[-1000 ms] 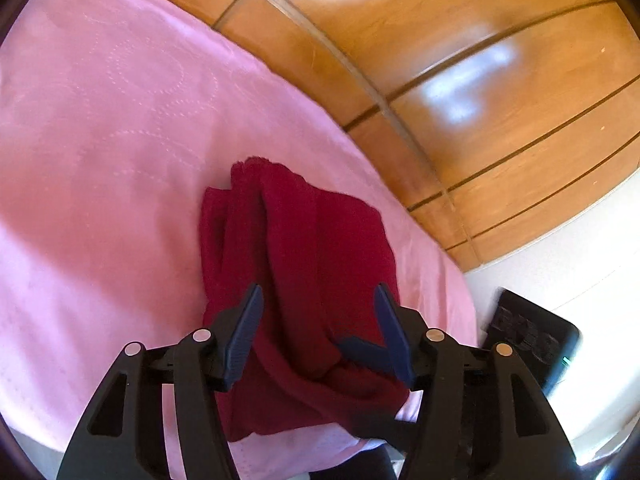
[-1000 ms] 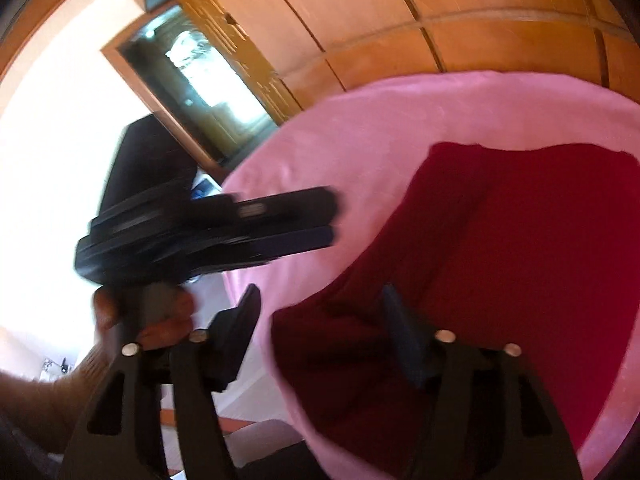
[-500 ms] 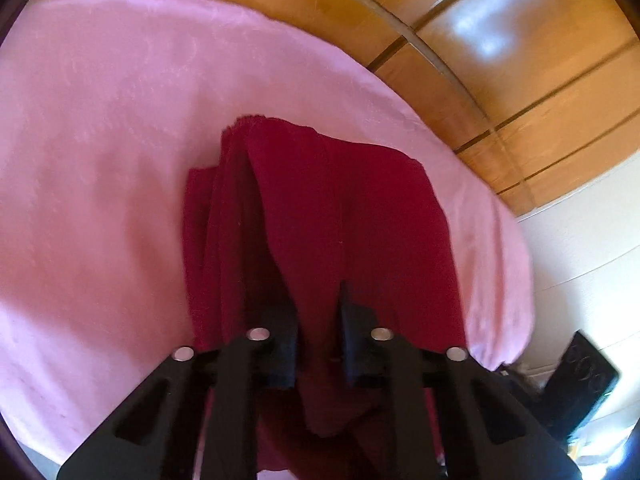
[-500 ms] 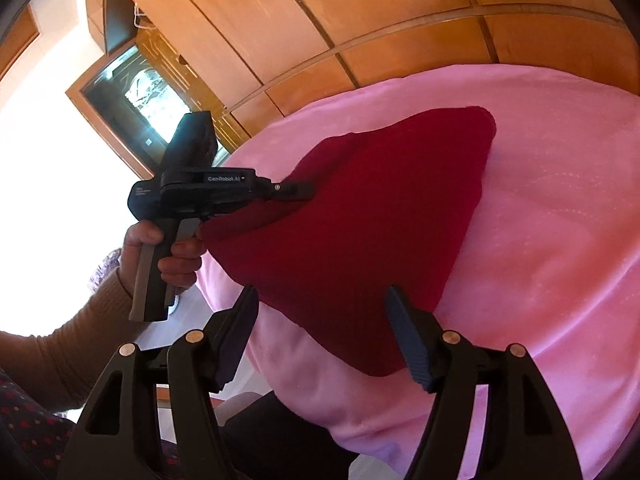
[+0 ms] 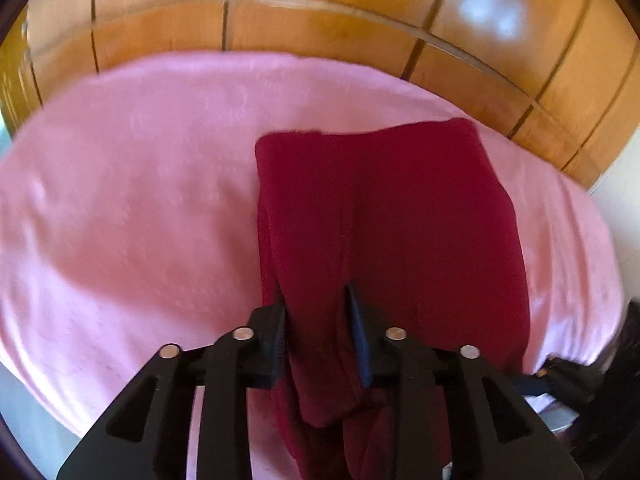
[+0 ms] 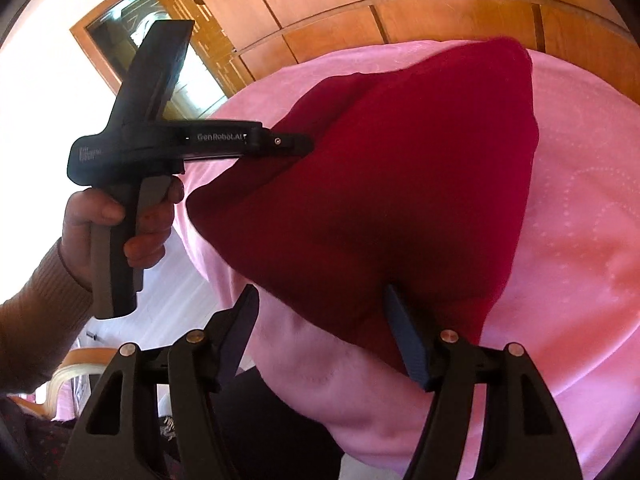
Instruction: Fold small clothes
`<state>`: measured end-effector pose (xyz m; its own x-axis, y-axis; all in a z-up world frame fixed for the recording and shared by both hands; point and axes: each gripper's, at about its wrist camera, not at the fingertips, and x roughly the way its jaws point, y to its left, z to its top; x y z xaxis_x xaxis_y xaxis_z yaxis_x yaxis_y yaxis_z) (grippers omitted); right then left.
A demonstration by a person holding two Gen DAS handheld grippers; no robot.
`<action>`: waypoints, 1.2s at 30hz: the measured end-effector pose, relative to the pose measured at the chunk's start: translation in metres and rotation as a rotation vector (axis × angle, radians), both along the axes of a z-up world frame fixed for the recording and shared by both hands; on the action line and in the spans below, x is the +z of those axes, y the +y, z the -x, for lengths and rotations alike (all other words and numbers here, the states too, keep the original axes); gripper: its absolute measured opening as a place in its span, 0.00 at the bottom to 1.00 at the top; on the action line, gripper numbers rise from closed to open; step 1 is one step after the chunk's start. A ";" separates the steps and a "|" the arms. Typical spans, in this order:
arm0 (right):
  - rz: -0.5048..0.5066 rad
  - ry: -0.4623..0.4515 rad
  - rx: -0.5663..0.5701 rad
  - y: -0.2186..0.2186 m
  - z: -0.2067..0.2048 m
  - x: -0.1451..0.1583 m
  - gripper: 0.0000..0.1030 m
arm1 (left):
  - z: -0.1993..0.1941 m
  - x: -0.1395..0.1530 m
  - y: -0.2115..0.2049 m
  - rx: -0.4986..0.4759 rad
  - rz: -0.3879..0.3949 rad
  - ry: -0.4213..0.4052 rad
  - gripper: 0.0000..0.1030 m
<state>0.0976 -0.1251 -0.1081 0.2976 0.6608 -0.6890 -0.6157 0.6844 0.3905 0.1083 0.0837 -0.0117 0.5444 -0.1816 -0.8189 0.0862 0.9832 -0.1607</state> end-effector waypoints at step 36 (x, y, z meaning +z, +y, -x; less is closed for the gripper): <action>-0.030 -0.126 -0.289 0.004 -0.125 0.023 0.93 | 0.012 -0.018 0.004 0.129 -0.055 -0.119 0.50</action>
<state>0.2225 -0.1212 -0.0852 0.5579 0.5562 -0.6159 -0.4424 0.8273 0.3462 0.0959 0.0876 -0.0302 0.6541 -0.0608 -0.7539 -0.0257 0.9944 -0.1026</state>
